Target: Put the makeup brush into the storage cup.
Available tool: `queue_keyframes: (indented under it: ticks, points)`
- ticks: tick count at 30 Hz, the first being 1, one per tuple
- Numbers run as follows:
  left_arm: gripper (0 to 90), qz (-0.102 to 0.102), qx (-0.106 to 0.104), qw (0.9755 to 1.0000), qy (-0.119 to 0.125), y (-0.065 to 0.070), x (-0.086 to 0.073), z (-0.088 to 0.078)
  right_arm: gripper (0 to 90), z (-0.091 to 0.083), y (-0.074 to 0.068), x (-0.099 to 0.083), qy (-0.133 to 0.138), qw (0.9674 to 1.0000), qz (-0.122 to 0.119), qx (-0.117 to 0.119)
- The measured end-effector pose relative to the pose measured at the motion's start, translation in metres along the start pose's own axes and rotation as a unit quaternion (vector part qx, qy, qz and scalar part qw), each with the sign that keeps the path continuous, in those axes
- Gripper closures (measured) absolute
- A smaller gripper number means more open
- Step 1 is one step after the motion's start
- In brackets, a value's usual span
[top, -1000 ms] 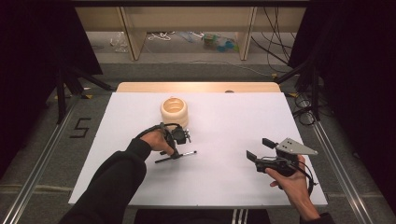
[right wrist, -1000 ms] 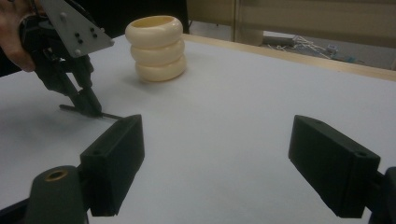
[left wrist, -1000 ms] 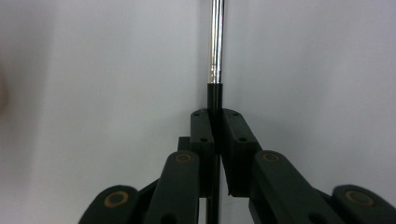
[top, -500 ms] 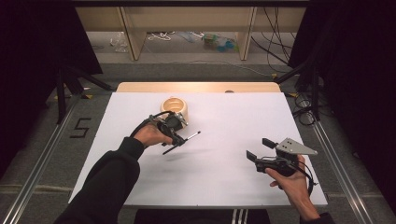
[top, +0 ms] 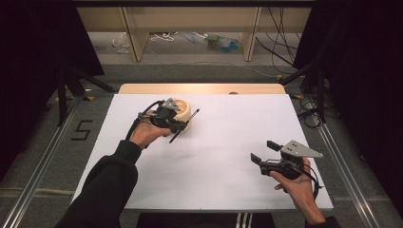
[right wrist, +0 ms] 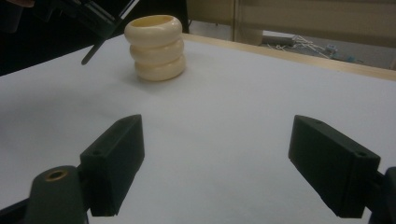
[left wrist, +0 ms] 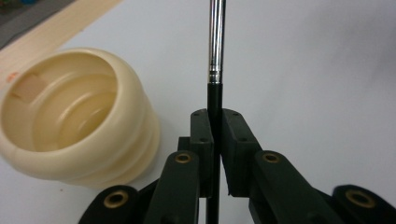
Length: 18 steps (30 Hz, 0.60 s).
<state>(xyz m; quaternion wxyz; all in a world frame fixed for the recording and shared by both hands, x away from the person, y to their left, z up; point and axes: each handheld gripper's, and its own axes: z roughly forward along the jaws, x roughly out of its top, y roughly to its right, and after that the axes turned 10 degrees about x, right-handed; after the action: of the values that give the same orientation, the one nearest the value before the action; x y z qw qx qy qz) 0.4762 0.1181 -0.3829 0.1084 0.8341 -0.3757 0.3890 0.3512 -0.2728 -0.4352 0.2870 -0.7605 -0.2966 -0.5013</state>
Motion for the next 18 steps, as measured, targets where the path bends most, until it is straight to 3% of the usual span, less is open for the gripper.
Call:
queue_keyframes:
  ticks: [5,8,16,17,18]
  points:
    - [83.7,-0.024,0.005,0.9993,0.026,-0.004,0.002,-0.005,19.1,0.0,0.0,0.0,-0.001,1.0,0.0,-0.001]
    - [83.8,-0.049,0.017,0.9975,0.047,-0.009,0.003,-0.008,19.1,0.0,0.0,0.0,-0.001,1.0,0.001,-0.001]
    - [83.8,-0.076,0.022,0.9942,0.073,-0.015,0.004,-0.012,19.1,0.0,0.0,0.0,-0.001,1.0,0.001,-0.002]
    - [83.7,-0.082,0.03,0.9932,0.078,-0.016,0.004,-0.013,19.1,0.0,0.0,0.0,-0.001,1.0,0.0,-0.002]
    - [83.8,-0.096,0.034,0.9905,0.093,-0.018,0.004,-0.014,19.1,0.0,0.0,0.0,-0.001,1.0,0.0,-0.001]
